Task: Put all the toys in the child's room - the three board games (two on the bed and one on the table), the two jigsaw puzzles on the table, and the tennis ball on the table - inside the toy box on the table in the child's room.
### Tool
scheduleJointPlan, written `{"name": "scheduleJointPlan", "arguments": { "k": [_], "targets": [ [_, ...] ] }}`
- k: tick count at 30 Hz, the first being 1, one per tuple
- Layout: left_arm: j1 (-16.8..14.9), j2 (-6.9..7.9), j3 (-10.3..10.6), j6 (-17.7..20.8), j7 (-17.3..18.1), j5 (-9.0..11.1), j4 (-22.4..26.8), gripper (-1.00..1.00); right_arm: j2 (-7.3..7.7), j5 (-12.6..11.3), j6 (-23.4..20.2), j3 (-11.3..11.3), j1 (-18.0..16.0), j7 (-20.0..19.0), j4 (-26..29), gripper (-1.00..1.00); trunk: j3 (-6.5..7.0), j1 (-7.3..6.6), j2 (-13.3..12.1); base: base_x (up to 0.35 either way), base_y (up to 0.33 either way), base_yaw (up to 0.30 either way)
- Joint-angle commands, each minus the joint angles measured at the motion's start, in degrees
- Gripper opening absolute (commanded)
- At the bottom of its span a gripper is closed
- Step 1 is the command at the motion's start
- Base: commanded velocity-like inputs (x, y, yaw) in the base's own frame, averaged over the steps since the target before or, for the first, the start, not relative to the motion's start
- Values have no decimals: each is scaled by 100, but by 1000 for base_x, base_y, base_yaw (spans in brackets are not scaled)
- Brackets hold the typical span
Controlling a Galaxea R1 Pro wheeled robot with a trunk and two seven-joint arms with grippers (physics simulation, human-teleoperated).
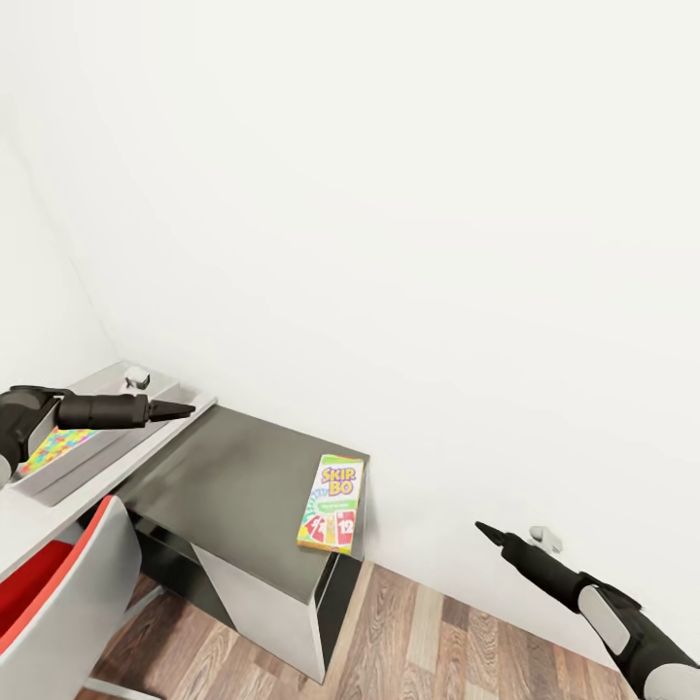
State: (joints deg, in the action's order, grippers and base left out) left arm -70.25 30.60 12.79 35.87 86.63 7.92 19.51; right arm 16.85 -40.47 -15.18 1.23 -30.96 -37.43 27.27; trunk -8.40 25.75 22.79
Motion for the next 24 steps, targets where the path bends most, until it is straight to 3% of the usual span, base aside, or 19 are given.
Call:
{"name": "scheduleJointPlan", "arguments": {
  "k": [1,5,9,24],
  "targets": [
    [-7,5,48,60,12,49,0,100,-43,-45,-224,8,-29,222,2,100,-13,4,13,3,1,0],
    [-6,6,45,60,12,45,0,100,-197,-35,-1012,4,-143,966,20,100,-13,4,13,1,1,0],
    [-6,7,41,60,12,44,0,100,-364,-38,-1399,1,-262,1382,35,100,-13,4,13,4,13,0],
    [0,7,42,60,20,51,0,100,-931,-97,-1676,14,-526,2080,33,100,-13,4,13,46,79,0]
  ]
}}
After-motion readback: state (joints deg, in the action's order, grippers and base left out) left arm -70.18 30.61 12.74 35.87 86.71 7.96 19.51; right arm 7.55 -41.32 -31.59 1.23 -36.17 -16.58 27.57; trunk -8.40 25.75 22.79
